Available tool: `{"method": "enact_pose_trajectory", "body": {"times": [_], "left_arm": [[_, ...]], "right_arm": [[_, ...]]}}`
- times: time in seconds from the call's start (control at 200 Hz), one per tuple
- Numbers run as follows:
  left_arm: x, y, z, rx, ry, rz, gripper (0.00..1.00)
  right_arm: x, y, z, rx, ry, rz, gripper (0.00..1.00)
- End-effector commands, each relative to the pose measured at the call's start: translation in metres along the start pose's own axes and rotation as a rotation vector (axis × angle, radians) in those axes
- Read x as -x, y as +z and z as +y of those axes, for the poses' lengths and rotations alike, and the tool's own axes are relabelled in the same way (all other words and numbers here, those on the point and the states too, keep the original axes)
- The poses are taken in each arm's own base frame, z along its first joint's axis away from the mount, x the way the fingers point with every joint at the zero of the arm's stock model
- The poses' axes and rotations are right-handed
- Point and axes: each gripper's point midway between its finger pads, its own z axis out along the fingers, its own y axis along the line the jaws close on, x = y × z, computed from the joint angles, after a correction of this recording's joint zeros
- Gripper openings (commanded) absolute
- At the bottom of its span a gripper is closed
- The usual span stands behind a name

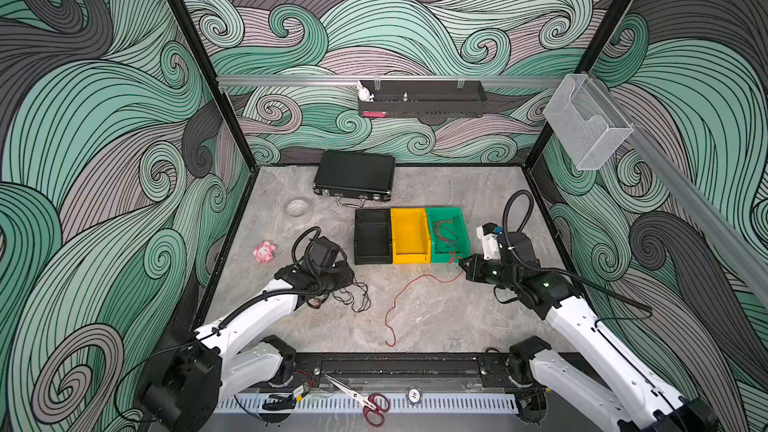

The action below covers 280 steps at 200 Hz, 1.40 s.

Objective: Untangle the cables
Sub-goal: 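Carry the red wire with the right gripper over the green bin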

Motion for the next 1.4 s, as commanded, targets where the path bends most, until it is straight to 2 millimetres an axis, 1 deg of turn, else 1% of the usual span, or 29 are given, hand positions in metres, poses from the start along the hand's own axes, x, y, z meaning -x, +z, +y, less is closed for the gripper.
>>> {"method": "enact_pose_trajectory", "body": {"times": [0.0,0.1,0.185,0.26,0.365,0.49,0.57,0.66,0.771,0.906,0.976,1.086,1.141,1.201,1.301,1.396], "left_arm": [[0.002,-0.006,-0.004,-0.019,0.012,-0.009,0.57],[0.006,-0.011,-0.008,-0.034,0.024,-0.024,0.6],[0.009,-0.014,-0.011,-0.048,0.03,-0.036,0.6],[0.01,-0.016,-0.013,-0.058,0.031,-0.042,0.6],[0.011,-0.019,-0.016,-0.074,0.032,-0.055,0.6],[0.01,-0.018,-0.014,-0.072,0.03,-0.056,0.6],[0.008,-0.017,-0.012,-0.069,0.024,-0.051,0.6],[0.007,-0.016,-0.008,-0.06,0.017,-0.054,0.6],[0.007,-0.015,-0.004,-0.045,0.014,-0.063,0.6],[0.007,-0.014,-0.002,-0.036,0.016,-0.064,0.6],[0.006,-0.013,-0.001,-0.033,0.016,-0.061,0.6],[0.006,-0.011,0.0,-0.031,0.016,-0.062,0.59],[0.006,-0.011,0.0,-0.031,0.017,-0.062,0.59],[0.006,-0.01,0.0,-0.032,0.016,-0.06,0.59],[0.006,-0.009,-0.001,-0.033,0.018,-0.058,0.6],[0.005,-0.008,0.0,-0.031,0.02,-0.055,0.6]], "right_arm": [[0.011,-0.008,0.013,0.035,-0.031,-0.027,0.0],[0.016,-0.012,0.016,0.04,-0.035,-0.043,0.0],[0.023,-0.015,0.019,0.039,-0.045,-0.061,0.0],[0.033,-0.02,0.023,0.039,-0.062,-0.087,0.01],[0.052,-0.03,0.03,0.026,-0.095,-0.134,0.0],[0.078,-0.038,0.036,-0.012,-0.14,-0.18,0.0],[0.098,-0.048,0.04,-0.043,-0.175,-0.22,0.0],[0.122,-0.063,0.045,-0.08,-0.212,-0.28,0.0],[0.153,-0.086,0.039,-0.178,-0.249,-0.358,0.01],[0.19,-0.12,0.013,-0.401,-0.288,-0.472,0.01],[0.206,-0.135,0.0,-0.517,-0.309,-0.51,0.01],[0.228,-0.148,-0.008,-0.629,-0.359,-0.557,0.01],[0.237,-0.151,-0.008,-0.655,-0.372,-0.586,0.01],[0.244,-0.148,-0.008,-0.672,-0.385,-0.605,0.01],[0.255,-0.137,-0.012,-0.701,-0.402,-0.623,0.01],[0.264,-0.122,-0.015,-0.707,-0.417,-0.651,0.0]]}}
